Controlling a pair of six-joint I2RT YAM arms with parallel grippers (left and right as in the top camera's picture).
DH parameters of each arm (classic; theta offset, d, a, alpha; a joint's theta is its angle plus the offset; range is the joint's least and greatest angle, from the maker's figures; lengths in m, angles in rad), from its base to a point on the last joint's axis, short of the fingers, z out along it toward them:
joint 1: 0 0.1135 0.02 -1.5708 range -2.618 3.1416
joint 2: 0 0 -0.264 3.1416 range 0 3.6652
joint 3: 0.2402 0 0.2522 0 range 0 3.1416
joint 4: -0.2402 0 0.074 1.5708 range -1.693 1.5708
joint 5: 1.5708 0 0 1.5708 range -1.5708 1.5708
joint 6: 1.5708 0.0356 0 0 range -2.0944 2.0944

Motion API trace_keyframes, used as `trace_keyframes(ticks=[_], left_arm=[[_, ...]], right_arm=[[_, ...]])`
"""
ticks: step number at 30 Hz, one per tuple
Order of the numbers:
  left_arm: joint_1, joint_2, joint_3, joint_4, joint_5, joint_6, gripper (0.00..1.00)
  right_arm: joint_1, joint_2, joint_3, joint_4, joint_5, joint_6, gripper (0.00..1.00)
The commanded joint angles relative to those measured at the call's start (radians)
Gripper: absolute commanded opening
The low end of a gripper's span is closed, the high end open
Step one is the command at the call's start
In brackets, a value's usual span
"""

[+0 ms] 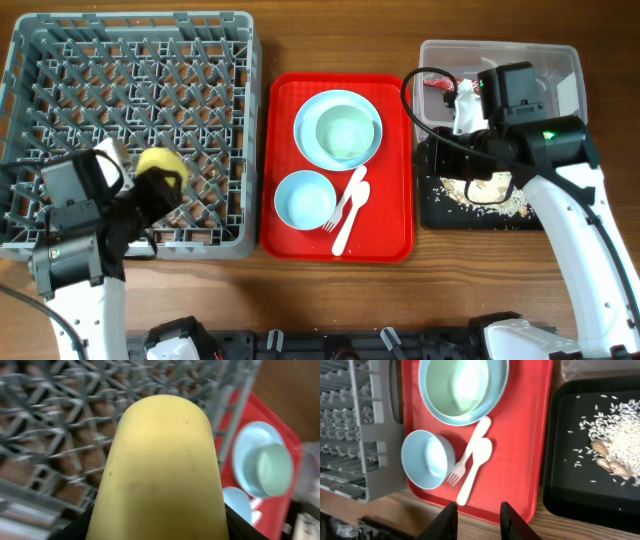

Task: Sort waste into correct bins and load items into the dishwasher rack
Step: 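Place the yellow cup in the dish rack with the left gripper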

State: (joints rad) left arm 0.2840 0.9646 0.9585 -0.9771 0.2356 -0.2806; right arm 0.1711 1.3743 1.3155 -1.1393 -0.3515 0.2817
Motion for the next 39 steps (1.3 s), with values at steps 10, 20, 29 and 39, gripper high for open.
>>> trace_keyframes(ticks=[10, 20, 29, 39], left_arm=[[0.01, 0.335, 0.016, 0.048, -0.182, 0.019, 0.18], [0.01, 0.401, 0.036, 0.092, -0.179, 0.014, 1.0], [-0.106, 0.143, 0.097, 0.098, 0.011, 0.012, 1.0], [-0.706, 0.296, 0.094, 0.185, -0.05, 0.012, 1.0]], right_arm=[[-0.002, -0.009, -0.001, -0.029, 0.045, -0.016, 0.29], [-0.002, -0.009, -0.001, -0.036, 0.045, -0.017, 0.29], [-0.002, -0.009, -0.001, -0.037, 0.045, -0.016, 0.29], [-0.002, -0.009, -0.001, -0.056, 0.045, -0.009, 0.43]])
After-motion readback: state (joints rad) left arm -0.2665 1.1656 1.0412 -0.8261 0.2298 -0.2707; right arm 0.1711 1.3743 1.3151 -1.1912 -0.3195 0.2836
